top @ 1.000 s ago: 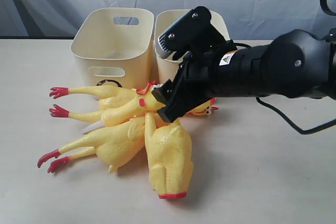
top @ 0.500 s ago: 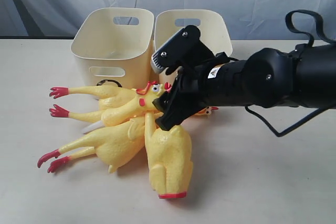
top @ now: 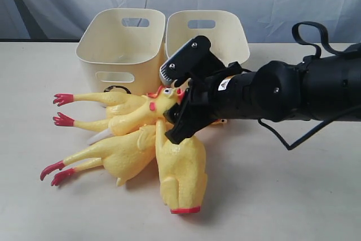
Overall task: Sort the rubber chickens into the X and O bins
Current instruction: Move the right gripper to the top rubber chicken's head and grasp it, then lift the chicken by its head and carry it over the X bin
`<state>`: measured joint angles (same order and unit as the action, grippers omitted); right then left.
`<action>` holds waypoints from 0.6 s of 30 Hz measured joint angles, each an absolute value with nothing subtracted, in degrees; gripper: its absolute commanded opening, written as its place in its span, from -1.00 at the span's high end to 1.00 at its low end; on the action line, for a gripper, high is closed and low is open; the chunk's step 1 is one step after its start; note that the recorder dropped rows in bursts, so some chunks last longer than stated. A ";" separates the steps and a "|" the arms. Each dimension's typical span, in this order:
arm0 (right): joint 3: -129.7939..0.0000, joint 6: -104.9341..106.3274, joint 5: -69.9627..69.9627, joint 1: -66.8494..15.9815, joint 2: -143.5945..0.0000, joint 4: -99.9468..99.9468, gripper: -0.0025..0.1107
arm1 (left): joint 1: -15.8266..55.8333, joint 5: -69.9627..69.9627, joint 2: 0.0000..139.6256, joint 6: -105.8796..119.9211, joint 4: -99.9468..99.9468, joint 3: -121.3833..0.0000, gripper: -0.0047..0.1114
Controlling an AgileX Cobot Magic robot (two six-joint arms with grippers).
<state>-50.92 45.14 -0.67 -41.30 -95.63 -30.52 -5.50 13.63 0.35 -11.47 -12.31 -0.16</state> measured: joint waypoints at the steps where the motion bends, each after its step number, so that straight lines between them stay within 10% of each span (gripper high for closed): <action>1: -50.92 45.14 -0.50 -41.39 -95.63 -30.52 -0.26 | -5.50 13.63 0.35 -11.47 -12.31 -0.16 0.92; 5: -51.43 45.14 -0.52 -41.39 -95.63 -30.52 -0.19 | -5.50 13.63 0.35 -11.47 -12.31 -0.16 0.92; 14: -52.07 45.14 -1.10 -43.26 -95.63 -30.52 0.89 | -5.50 13.63 0.35 -11.47 -12.31 -0.16 0.92; 18: -52.07 45.03 -1.20 -43.52 -95.63 -30.52 0.97 | -5.50 13.63 0.35 -11.47 -12.31 -0.16 0.92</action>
<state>-52.07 45.03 -1.20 -43.52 -95.63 -30.52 -5.50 13.63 0.35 -11.47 -12.31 -0.16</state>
